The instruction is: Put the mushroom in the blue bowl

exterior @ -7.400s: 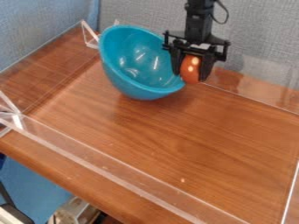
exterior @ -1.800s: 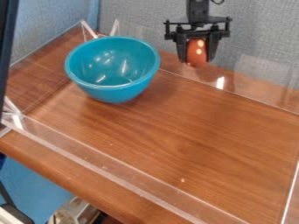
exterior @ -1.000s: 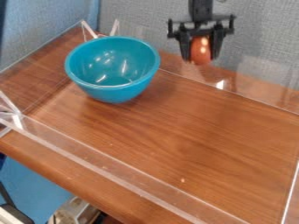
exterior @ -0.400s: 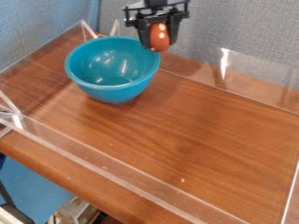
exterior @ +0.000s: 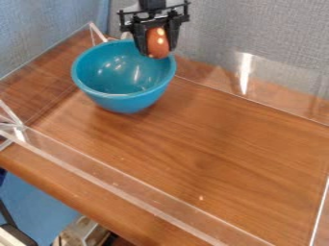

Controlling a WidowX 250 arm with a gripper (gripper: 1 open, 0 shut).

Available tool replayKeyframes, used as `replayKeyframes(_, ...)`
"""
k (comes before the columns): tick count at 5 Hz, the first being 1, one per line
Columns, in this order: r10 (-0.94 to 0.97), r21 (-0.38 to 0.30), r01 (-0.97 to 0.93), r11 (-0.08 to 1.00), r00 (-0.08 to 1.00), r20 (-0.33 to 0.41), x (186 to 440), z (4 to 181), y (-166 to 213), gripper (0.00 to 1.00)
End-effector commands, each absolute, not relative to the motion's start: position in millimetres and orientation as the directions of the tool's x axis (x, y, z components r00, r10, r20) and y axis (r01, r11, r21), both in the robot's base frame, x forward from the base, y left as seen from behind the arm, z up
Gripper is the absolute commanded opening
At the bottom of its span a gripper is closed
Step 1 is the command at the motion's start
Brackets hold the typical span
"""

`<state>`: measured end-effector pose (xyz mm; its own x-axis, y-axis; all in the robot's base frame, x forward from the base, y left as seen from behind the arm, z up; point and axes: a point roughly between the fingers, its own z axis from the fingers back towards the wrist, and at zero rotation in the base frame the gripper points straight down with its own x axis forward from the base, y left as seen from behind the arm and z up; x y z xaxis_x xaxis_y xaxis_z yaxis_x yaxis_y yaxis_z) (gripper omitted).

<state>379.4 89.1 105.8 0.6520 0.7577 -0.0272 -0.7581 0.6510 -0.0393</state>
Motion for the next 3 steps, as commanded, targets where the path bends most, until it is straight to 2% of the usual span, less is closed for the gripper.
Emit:
replayKeyframes(1,0.785,-0.087,-0.780,0.619,0.615,0.074,373.0,142.5,103.2,0.00)
replayKeyframes(3,0.814,-0.061,-0.812,0.580,0.575,0.084,364.1,132.7,114.9,0.00)
